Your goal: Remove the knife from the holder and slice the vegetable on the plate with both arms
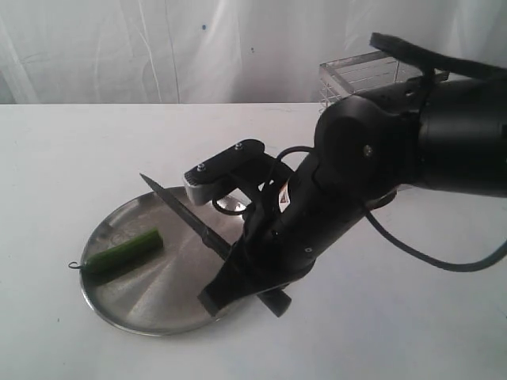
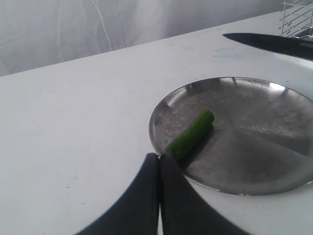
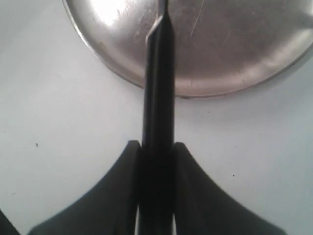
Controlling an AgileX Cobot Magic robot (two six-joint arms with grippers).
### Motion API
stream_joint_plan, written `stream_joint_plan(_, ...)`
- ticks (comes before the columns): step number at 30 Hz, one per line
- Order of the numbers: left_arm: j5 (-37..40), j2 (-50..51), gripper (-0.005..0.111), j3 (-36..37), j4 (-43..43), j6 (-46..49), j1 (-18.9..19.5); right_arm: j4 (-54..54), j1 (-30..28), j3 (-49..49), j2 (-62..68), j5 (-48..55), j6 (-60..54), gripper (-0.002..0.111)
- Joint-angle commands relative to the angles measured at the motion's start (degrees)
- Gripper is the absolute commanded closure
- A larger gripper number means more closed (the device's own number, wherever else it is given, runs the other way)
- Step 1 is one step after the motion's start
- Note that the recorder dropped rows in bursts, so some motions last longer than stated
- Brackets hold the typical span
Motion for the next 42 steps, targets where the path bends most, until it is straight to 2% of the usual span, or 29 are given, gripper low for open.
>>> stream_joint_plan(1,0.24,-0.26,0.107,0.14,0.21,-0.4,0.11,0.4,0.06,-1.87,-0.44,0.31,2.34,0.108)
stream_joint_plan(14,-0.28,-0.26,0.107,0.14,0.21,-0.5,0.13,4.83,0.06,-1.87,-1.96,1.29,1.84,0.108)
stream_joint_plan(16,-4.58,-0.26,0.107,0.14,-5.04,-6.03,0.13,4.8,0.06,-1.87,-2.09,1.44,0.68,0.108)
stream_joint_plan(17,-7.84,-0.26,0.107,0.14,-11.69,-13.8,0.13,4.8,0.06,-1.87,-2.09,1.81,0.15,0.108)
stream_joint_plan(20,-10.52,-0.26,0.107,0.14,-15.42,-19.06,0.13,4.8,0.06,-1.87,-2.09,2.37,-0.99,0.108)
stream_joint_plan(21,-12.1,-0.26,0.107,0.14,-15.32,-23.68,0.13,4.8,0.06,-1.87,-2.09,3.04,-2.42,0.108)
stream_joint_plan(24,0.71,0.07,0.107,-9.77,-4.56,-24.94,-1.37,4.52,0.06,-2.43,-2.09,5.15,-5.82,0.108)
stream_joint_plan(25,2.02,1.67,0.107,-12.46,-4.41,-23.46,-2.04,3.53,0.06,-2.94,-2.09,5.74,-5.87,0.108)
stream_joint_plan(29,3.91,20.17,0.107,-22.95,-4.52,-16.8,-5.53,2.25,0.06,-6.21,-2.09,8.07,-5.87,0.108)
stream_joint_plan(30,2.65,27.35,0.107,-25.9,-4.52,-14.05,-6.72,0.42,0.06,-6.82,-2.09,8.22,-5.32,0.108)
stream_joint_plan(33,-1.83,38.42,0.107,-30.14,-4.52,-12.0,-9.24,-6.08,0.06,-7.6,-1.99,8.48,-1.49,0.108)
stream_joint_plan(38,-12.82,53.85,0.107,-35.97,-2.01,-12.0,-12.76,-16.89,1.53,-7.9,-1.99,9.78,4.31,0.108)
stream_joint_plan(42,-18.54,62.1,0.107,-38.9,-1.47,-12.12,-14.01,-23.75,3.61,-7.9,-1.99,10.91,8.5,0.108)
